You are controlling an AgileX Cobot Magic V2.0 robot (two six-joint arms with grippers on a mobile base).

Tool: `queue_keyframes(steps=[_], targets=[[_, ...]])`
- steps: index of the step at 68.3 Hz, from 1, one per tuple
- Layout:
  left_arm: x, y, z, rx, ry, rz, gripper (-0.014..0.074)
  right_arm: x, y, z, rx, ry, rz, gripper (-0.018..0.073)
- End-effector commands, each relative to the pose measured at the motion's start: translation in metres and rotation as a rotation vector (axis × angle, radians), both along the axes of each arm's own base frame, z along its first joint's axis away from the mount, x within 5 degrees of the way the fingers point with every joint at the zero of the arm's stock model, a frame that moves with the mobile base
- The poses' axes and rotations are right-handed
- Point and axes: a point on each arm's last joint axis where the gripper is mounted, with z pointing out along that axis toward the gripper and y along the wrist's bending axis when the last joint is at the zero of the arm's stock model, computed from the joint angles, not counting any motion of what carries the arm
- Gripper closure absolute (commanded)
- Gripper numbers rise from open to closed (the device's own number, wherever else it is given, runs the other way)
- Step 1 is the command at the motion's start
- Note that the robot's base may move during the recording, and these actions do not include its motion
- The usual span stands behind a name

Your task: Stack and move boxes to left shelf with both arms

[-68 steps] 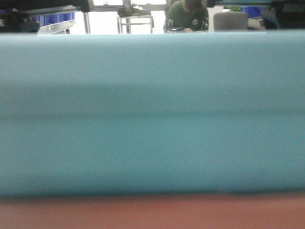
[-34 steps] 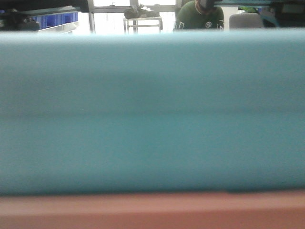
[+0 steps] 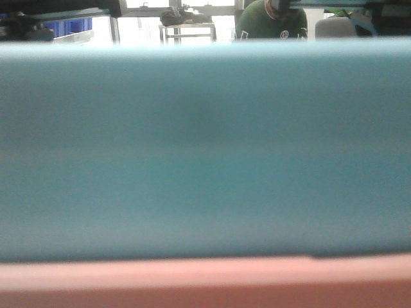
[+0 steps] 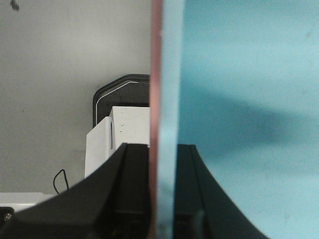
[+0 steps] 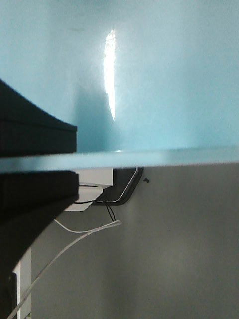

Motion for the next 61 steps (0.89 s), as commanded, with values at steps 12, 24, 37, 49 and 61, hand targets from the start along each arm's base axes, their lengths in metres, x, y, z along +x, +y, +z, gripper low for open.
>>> queue_keyframes(steps=[12, 24, 37, 49, 61], targets=[[-0.0117, 0.0089, 0.0154, 0.02, 0.038, -0.001, 0.0608, -0.0044, -0.0079, 0.015, -0.008, -0.031, -0.002, 0.0493], [-0.0117, 0.0089, 0.0154, 0.02, 0.038, -0.001, 0.0608, -0.0044, -0.0079, 0.015, -0.008, -0.031, -0.002, 0.0493], [-0.0117, 0.0089, 0.0154, 0.02, 0.038, -0.001, 0.0608, -0.0044, -0.0079, 0.015, -0.008, -0.031, -0.002, 0.0493], [-0.0117, 0.0089, 0.0154, 0.02, 0.038, -0.001, 0.0608, -0.0044, -0.008, 0.015, -0.008, -0.031, -0.002, 0.0493], [-0.0117, 0.0089, 0.0154, 0.02, 0.038, -0.001, 0.0608, -0.0044, -0.008, 0.015, -0.008, -0.031, -0.002, 0.0493]])
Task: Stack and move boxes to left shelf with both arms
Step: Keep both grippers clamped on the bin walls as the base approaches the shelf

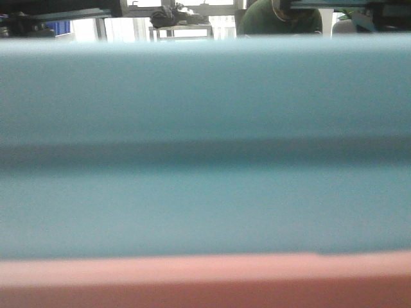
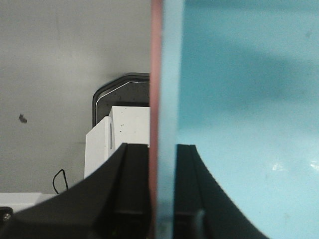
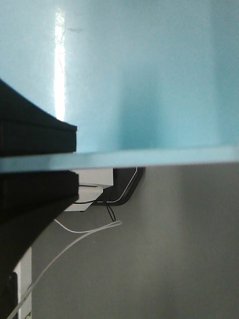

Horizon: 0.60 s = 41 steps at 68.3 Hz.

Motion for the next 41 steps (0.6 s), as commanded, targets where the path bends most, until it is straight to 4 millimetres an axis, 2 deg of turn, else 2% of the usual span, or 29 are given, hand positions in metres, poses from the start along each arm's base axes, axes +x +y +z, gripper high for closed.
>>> queue_keyframes(steps=[1, 41], targets=[[-0.0117, 0.0091, 0.0153, 0.022, 0.038, -0.002, 0.0608, -0.0044, -0.008, 0.015, -0.008, -0.031, -0.002, 0.0493], [-0.0117, 0.0091, 0.0153, 0.022, 0.038, -0.002, 0.0608, -0.0044, -0.008, 0.015, -0.008, -0.031, -0.002, 0.0493]])
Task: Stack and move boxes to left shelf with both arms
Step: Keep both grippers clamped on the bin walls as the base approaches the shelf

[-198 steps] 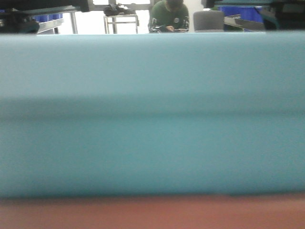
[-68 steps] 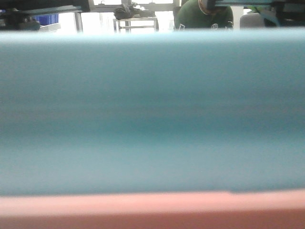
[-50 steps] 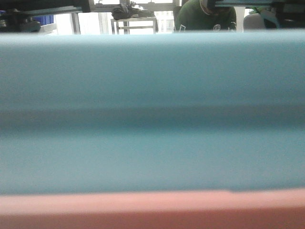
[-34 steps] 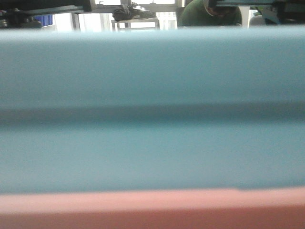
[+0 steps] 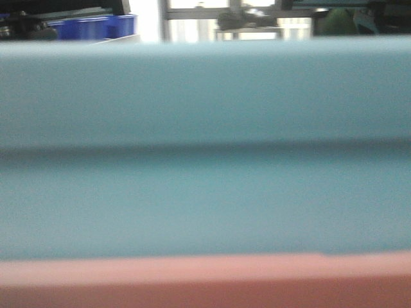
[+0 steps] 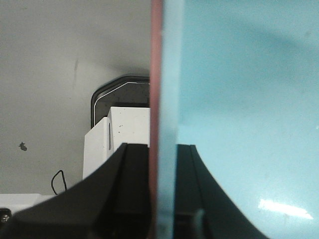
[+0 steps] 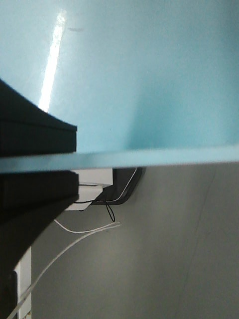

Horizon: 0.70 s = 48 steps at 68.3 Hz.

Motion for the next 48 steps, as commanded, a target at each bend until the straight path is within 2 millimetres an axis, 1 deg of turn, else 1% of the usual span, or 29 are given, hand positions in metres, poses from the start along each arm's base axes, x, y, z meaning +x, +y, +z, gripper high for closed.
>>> queue_keyframes(steps=[1, 48], targets=[[-0.0119, 0.0094, 0.0153, 0.025, 0.04, -0.002, 0.0608, -0.0044, -0.0077, 0.0151, -0.005, -0.031, -0.002, 0.0493], [-0.0118, 0.0094, 0.0153, 0.026, 0.039, -0.002, 0.0608, -0.0044, -0.0077, 0.0151, -0.005, -0.031, -0.002, 0.0493]])
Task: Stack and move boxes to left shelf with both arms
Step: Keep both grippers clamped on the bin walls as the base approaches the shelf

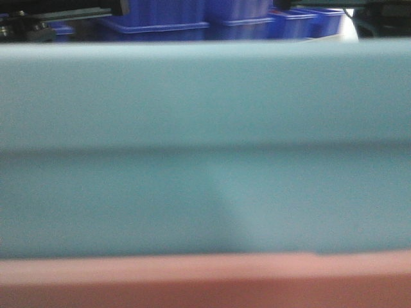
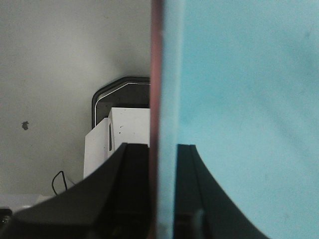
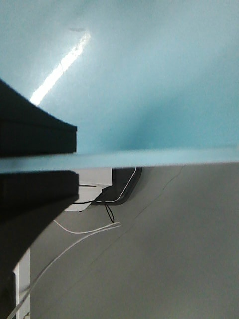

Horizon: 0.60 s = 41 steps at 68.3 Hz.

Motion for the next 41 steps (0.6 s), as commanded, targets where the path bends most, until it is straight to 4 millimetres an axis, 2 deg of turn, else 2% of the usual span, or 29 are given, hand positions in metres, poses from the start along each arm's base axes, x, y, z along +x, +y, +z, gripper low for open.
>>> queue_keyframes(steps=[1, 41], targets=[[-0.012, 0.0093, 0.0153, 0.025, 0.04, -0.002, 0.0608, -0.0046, -0.0077, 0.015, -0.005, -0.028, -0.002, 0.0493], [-0.012, 0.0093, 0.0153, 0.025, 0.04, -0.002, 0.0608, -0.0046, -0.0077, 0.015, -0.005, -0.028, -0.002, 0.0493]])
